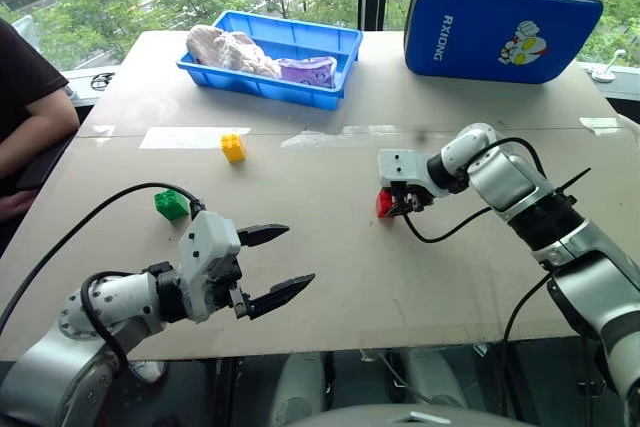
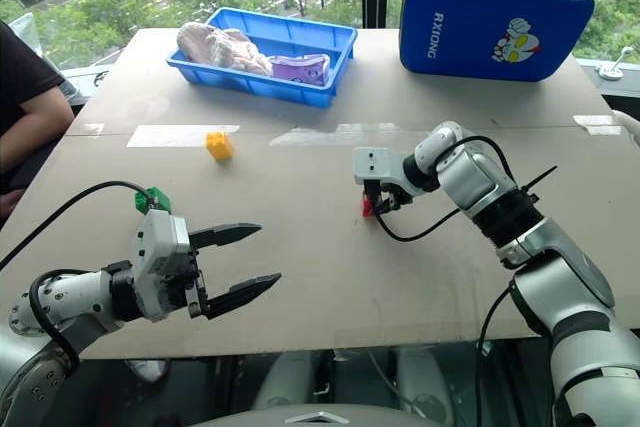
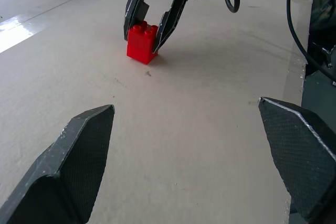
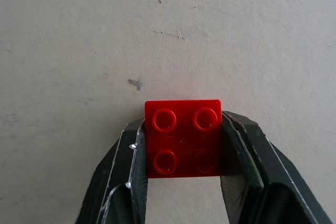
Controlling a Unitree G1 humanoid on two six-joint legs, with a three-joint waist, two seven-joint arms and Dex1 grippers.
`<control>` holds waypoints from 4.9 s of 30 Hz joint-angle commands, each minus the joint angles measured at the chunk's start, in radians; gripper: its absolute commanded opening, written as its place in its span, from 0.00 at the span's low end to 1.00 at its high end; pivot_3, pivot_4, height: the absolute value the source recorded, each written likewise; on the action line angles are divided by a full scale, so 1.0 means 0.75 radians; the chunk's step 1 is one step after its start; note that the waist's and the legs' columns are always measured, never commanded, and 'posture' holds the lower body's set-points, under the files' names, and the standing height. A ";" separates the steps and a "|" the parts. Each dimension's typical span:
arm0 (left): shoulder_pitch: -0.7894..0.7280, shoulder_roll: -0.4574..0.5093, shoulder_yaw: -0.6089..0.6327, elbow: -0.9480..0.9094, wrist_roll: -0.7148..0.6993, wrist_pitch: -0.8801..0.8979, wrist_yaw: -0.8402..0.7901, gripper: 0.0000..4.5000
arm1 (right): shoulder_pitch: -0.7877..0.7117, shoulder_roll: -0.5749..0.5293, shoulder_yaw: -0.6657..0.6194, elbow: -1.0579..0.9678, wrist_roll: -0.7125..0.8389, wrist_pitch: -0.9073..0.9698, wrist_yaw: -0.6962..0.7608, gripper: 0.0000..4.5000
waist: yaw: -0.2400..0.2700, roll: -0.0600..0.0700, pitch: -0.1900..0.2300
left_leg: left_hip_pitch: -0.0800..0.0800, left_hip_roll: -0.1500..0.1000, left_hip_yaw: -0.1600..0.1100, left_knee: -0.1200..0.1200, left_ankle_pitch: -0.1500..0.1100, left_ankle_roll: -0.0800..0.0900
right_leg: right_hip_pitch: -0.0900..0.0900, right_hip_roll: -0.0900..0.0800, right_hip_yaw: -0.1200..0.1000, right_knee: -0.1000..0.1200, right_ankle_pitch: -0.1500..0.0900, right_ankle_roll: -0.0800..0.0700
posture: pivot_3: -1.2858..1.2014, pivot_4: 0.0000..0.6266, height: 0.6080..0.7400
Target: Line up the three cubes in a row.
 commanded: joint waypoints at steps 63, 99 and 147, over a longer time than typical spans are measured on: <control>-0.536 -0.312 0.160 0.697 0.391 0.389 1.023 0.70 | 0.709 -0.128 -0.706 -1.030 0.754 -0.006 -0.326 1.00 | 0.005 -0.008 -0.003 | 0.000 -0.001 -0.003 0.000 0.000 0.000 | 0.003 -0.004 -0.003 0.000 0.000 0.001 | 0.52 0.24 1.00; -1.415 -0.263 -0.770 1.844 0.744 -0.818 -0.704 0.28 | 1.458 -0.351 -1.126 -1.416 0.795 0.114 -0.656 1.00 | 0.036 -0.008 -0.002 | -0.002 -0.004 -0.001 0.002 0.000 0.001 | 0.003 0.002 -0.003 -0.001 -0.003 0.006 | 0.52 0.24 1.00; -1.037 -0.208 -0.100 1.040 0.466 0.080 0.009 0.99 | 1.298 -0.336 -0.978 -1.421 0.949 0.170 -0.718 1.00 | 0.027 -0.012 -0.003 | 0.000 0.001 -0.005 0.004 0.000 0.001 | 0.004 0.003 -0.001 0.002 0.000 0.011 | 0.52 0.24 1.00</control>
